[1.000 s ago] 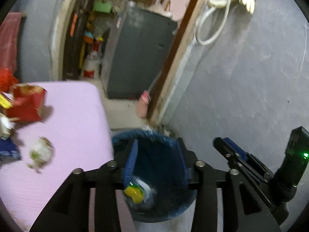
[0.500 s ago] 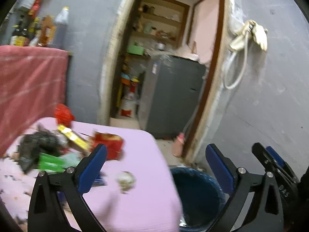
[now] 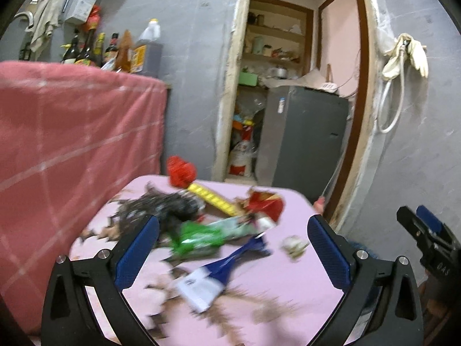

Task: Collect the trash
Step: 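Grasp the blue-and-white wrapper with the left gripper while the right grasps the white crumpled ball, then carry both items over the blue bin and open both grippers, then move both tools back over the table, then grasp the black plastic bag with the left gripper while the right grasps the red box, then carry the black bag and red box over the blue bin and open both grippers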

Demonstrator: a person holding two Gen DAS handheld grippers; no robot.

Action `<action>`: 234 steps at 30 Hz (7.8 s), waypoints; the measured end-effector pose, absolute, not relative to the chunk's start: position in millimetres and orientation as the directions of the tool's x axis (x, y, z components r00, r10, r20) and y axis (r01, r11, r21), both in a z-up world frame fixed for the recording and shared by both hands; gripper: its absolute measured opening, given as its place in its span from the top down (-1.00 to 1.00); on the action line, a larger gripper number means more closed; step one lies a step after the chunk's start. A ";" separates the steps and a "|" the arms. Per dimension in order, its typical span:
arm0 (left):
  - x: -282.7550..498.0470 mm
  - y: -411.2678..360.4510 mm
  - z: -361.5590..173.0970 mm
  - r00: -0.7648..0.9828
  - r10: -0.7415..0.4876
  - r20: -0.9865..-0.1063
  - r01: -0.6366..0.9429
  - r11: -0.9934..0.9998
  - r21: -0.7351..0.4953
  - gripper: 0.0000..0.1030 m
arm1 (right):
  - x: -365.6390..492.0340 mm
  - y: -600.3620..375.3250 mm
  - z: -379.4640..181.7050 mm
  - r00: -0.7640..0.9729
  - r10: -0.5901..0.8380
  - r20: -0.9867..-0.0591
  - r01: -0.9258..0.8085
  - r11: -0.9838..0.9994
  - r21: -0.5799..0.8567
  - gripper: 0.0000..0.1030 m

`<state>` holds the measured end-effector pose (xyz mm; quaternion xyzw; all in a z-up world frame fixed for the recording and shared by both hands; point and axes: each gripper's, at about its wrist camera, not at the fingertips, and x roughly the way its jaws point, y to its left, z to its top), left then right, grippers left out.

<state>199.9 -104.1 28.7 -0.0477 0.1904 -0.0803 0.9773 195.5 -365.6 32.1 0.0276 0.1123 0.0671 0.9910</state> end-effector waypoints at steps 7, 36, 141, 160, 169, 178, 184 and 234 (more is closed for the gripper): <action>200.5 -69.7 6.0 0.883 -0.146 -0.446 0.100 0.987 -0.125 -0.96 | 210.3 -340.7 14.7 0.941 0.182 -0.287 -0.180 0.983 0.034 -1.00; 276.5 -98.8 -36.8 0.625 -0.349 -0.698 0.335 0.928 -0.163 0.30 | 311.9 -299.1 -51.0 0.714 0.255 -0.652 -0.303 0.952 0.041 -0.38; 254.2 -268.8 17.9 0.841 -0.377 -0.388 0.330 0.926 -0.186 -0.85 | 202.7 -487.5 21.8 0.963 -0.109 -0.245 0.146 0.980 0.138 -0.78; 237.8 -127.3 29.8 0.912 -0.146 -0.384 0.091 0.983 -0.157 -0.94 | 219.8 -382.2 36.8 0.978 0.062 -0.201 -0.048 0.996 0.074 -1.00; 247.6 -54.3 17.3 0.895 -0.031 -0.446 -0.037 0.989 -0.144 -0.94 | 246.8 -327.5 28.6 0.952 0.145 -0.271 -0.139 0.989 0.039 -1.00; 271.5 -0.4 0.0 0.858 0.004 -0.514 -0.100 0.982 -0.160 -0.94 | 296.9 -283.3 15.5 0.890 0.220 -0.398 -0.230 0.973 0.023 -1.00; 296.2 16.3 -11.2 0.826 -0.033 -0.562 -0.082 0.981 -0.177 -0.94 | 337.2 -260.1 1.7 0.836 0.239 -0.495 -0.269 0.963 0.011 -1.00; 302.4 -35.2 4.0 0.822 -0.263 -0.505 0.193 0.963 -0.188 0.85 | 354.4 -277.4 -13.6 0.765 0.287 -0.577 -0.249 0.957 0.146 0.28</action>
